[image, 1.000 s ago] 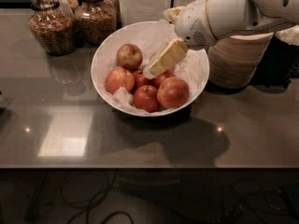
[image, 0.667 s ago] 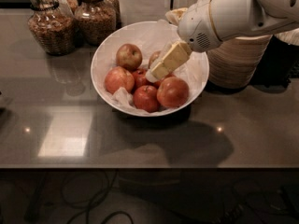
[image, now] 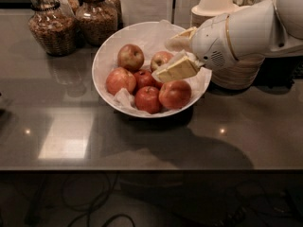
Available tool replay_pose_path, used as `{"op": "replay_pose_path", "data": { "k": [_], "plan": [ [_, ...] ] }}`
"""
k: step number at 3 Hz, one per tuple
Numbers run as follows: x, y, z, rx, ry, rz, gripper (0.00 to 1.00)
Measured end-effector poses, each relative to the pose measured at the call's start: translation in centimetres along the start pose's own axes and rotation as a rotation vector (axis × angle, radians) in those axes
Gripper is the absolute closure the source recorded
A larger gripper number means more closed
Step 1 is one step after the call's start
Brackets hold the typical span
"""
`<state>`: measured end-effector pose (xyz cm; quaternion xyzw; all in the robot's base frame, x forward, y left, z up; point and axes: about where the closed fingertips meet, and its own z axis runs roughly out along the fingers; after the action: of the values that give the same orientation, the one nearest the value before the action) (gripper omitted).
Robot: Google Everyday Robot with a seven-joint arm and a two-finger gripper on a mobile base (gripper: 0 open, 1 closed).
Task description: Pick apple from white bowl
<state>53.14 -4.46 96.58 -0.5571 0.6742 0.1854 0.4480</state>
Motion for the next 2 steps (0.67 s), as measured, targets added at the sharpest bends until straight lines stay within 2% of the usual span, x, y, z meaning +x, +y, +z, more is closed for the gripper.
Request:
{"op": "replay_pose_path", "data": {
  "k": [1, 2],
  "plan": [
    [0.13, 0.06, -0.05, 0.0, 0.001, 0.002, 0.39],
    [0.13, 0.06, -0.05, 0.0, 0.001, 0.002, 0.25]
  ]
}}
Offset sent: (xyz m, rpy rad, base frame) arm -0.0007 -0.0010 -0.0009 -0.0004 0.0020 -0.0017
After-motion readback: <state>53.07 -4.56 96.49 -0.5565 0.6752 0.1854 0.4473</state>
